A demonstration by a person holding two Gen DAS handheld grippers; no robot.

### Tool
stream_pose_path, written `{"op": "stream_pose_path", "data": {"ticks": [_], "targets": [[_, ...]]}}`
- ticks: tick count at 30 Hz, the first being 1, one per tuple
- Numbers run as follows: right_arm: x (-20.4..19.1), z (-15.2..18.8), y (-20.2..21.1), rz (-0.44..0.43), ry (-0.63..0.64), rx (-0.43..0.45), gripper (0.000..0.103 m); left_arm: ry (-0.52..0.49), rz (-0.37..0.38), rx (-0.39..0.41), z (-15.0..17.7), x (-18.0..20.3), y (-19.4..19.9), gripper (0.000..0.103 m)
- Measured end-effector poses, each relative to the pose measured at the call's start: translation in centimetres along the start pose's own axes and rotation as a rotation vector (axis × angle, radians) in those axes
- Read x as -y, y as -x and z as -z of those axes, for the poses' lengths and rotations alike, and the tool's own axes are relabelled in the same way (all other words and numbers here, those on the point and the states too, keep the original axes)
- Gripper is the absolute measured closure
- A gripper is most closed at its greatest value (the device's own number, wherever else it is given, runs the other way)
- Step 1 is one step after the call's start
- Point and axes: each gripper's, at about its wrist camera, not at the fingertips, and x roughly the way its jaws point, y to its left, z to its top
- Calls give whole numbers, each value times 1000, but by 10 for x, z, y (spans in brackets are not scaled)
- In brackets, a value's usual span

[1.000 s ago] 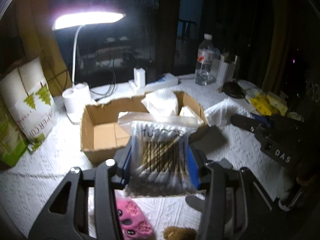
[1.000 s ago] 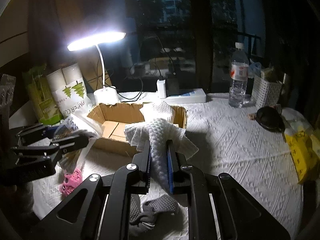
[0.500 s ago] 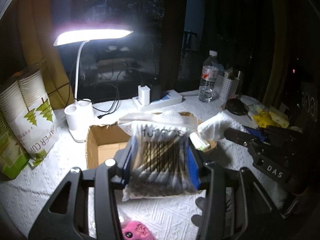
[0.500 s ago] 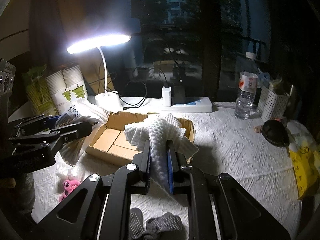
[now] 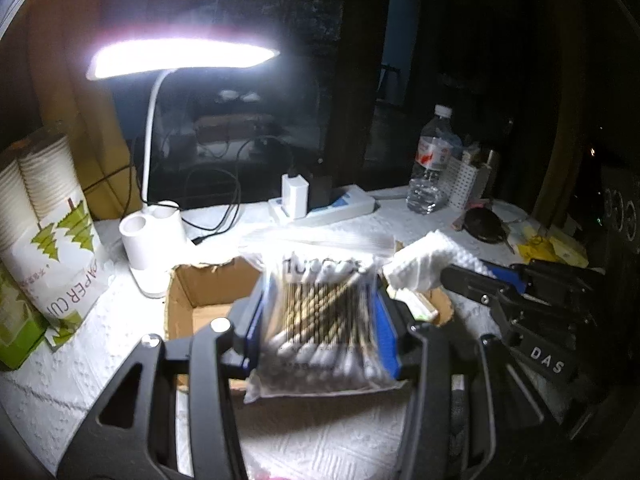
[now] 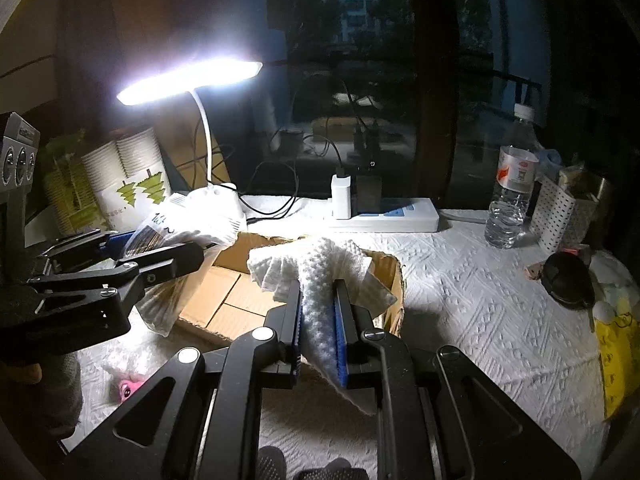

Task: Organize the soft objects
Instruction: 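Carry the swab bag with the left tool while the right tool carries the towel over the box, then open both tools to drop the swab bag and towel into the box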

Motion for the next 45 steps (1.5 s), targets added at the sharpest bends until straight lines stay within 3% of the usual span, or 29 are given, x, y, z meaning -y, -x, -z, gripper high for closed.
{"op": "stream_pose_path", "data": {"ticks": [17,27,33,40,43,45], "targets": [[7,0,-59,-34,-6,-77,89,66,-31,-97,6,-18,-63,56],[15,14,-96,-48,-31,-150,89,50,-36,-228,26,-19,-114,55],[12,18,-103,-33,-5,-170,89,13,-43,-289,31,-11,-129,55],[11,19,-104,-30,-5,-179,87,38,-27,-321,33,-12,-136,53],[13,16,-98,-26,-16,-164,72,49,-29,-324,33,-14,-135,52],[18,15,-91,-24,-39,-144,49,62,-20,-324,32,-15,-133,51]]}}
